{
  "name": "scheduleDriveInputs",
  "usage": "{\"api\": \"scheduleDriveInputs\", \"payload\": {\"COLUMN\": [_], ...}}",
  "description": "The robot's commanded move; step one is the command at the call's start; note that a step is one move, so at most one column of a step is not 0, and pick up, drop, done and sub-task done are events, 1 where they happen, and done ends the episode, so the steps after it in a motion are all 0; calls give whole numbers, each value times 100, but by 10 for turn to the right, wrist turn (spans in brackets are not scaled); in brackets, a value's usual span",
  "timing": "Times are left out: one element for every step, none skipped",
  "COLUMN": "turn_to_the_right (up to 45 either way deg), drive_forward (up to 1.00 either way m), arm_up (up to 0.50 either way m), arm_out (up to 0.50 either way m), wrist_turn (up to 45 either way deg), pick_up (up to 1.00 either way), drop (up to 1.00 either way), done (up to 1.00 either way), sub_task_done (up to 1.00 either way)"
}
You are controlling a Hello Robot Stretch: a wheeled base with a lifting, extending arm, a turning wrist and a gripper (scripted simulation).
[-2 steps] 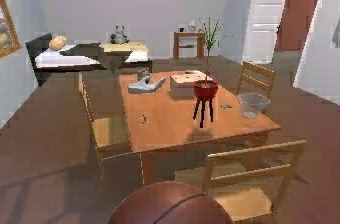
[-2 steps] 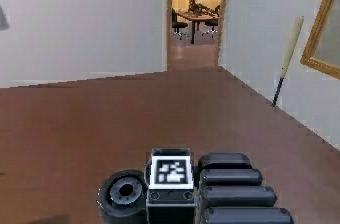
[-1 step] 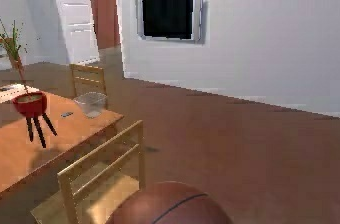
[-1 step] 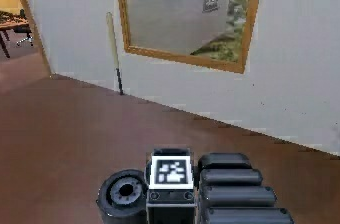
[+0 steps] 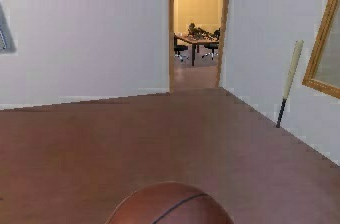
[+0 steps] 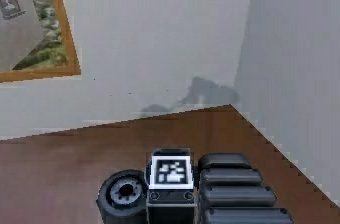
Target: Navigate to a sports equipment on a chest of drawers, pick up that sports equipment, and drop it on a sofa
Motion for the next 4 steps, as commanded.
{"api": "scheduleDriveInputs", "payload": {"turn_to_the_right": [60,0,0,30], "drive_forward": [0,100,100,0], "arm_up": [0,0,0,0], "arm_out": [0,0,0,0], "wrist_turn": [0,0,0,0], "pick_up": [0,0,0,0], "drop": [0,0,0,0], "done": [0,0,0,0], "sub_task_done": [0,0,0,0]}}
